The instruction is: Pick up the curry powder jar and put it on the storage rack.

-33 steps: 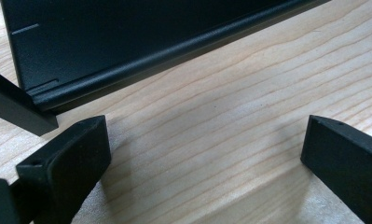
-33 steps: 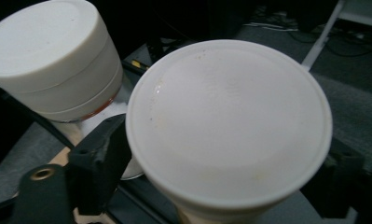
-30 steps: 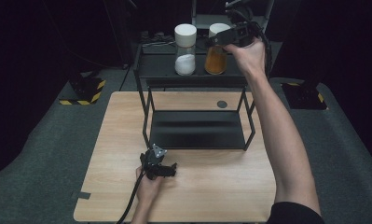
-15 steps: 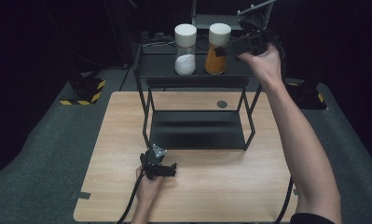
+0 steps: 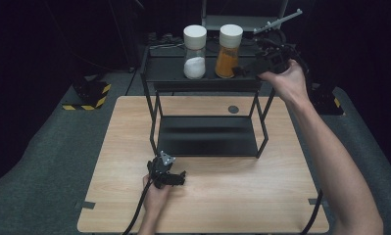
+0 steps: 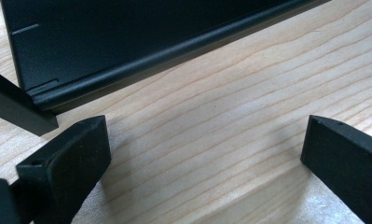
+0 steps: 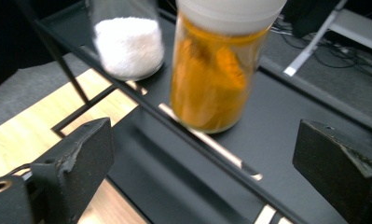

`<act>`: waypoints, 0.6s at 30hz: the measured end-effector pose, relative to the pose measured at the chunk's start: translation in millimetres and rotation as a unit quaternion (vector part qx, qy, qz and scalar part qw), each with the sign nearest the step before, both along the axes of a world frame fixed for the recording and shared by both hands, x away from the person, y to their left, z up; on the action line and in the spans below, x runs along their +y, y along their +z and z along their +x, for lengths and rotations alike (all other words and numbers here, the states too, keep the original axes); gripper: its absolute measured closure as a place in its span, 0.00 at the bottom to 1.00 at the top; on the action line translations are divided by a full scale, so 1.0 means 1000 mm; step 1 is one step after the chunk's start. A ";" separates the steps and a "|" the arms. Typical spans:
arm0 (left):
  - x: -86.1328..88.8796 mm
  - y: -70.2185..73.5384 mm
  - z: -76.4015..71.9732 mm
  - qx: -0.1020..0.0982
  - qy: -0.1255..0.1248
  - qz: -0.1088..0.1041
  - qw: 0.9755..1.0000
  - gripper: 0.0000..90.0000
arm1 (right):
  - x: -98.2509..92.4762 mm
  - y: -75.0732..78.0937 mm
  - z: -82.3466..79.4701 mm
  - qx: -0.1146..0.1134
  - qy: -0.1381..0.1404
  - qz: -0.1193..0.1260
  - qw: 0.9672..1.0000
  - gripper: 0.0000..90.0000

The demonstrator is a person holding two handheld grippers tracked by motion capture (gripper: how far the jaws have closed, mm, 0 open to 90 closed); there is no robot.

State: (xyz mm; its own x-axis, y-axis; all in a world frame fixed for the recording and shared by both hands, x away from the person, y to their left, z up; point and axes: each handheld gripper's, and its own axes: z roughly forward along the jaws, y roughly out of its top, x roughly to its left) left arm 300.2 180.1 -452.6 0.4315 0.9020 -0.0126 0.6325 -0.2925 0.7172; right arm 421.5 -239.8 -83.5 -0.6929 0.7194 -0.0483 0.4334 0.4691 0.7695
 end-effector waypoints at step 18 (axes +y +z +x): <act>0.000 0.000 0.000 -0.001 -0.001 0.002 1.000 0.01 | -0.016 -0.048 -0.007 0.022 0.018 0.003 1.000 0.05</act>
State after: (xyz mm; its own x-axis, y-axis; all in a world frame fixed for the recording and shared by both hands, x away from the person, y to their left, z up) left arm 300.2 179.9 -452.4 0.4325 0.9016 -0.0079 0.6311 -0.2965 0.7168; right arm 414.4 -256.0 -132.0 -0.7197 0.6942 -0.0127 0.4502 0.4805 0.7526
